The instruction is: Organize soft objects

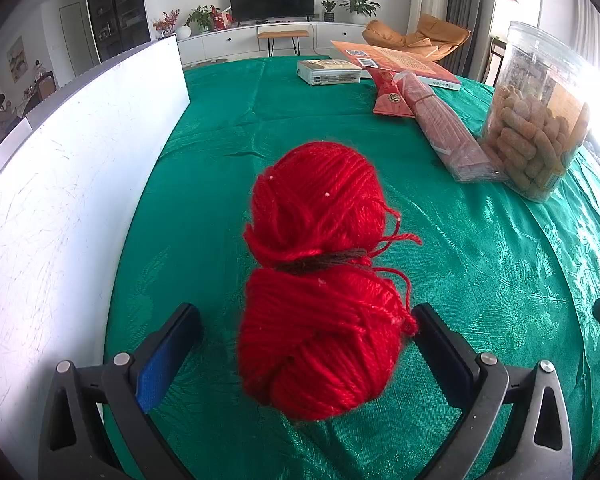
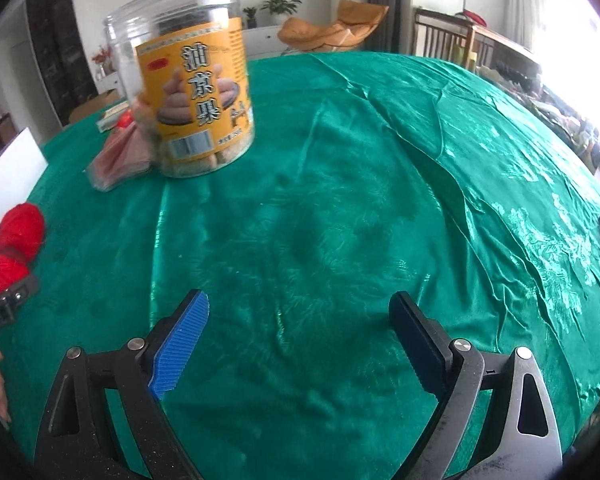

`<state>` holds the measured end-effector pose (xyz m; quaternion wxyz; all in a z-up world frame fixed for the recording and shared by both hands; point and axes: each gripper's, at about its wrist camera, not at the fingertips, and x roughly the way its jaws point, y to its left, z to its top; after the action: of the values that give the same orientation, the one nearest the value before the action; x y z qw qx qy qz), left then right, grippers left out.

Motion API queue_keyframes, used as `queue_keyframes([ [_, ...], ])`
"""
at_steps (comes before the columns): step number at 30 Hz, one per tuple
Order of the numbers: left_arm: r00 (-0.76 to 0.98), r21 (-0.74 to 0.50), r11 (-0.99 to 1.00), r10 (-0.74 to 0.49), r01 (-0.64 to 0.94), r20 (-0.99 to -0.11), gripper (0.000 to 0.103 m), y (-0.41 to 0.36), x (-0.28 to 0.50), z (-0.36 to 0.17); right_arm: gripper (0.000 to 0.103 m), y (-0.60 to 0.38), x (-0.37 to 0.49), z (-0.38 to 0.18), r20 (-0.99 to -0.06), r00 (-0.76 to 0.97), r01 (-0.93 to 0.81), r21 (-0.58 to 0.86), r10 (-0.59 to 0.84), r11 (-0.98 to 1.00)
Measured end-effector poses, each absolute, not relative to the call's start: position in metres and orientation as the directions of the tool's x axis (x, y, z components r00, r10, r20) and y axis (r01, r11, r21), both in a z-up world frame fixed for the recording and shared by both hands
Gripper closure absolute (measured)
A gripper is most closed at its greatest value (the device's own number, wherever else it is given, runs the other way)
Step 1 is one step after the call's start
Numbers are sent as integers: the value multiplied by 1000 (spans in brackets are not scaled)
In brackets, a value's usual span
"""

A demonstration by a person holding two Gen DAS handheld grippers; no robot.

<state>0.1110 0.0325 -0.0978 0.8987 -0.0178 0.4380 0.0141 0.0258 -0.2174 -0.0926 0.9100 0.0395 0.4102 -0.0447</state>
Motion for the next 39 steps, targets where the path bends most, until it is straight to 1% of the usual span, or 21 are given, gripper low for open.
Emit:
queue_keyframes([
  [3, 616, -20, 999, 10, -41, -788, 0, 32, 111, -98, 9, -212, 33, -99, -777, 625, 111, 2, -68, 994],
  [39, 616, -21, 999, 9, -41, -787, 0, 32, 111, -98, 8, -210, 30, -100, -775, 628, 110, 2, -68, 994],
])
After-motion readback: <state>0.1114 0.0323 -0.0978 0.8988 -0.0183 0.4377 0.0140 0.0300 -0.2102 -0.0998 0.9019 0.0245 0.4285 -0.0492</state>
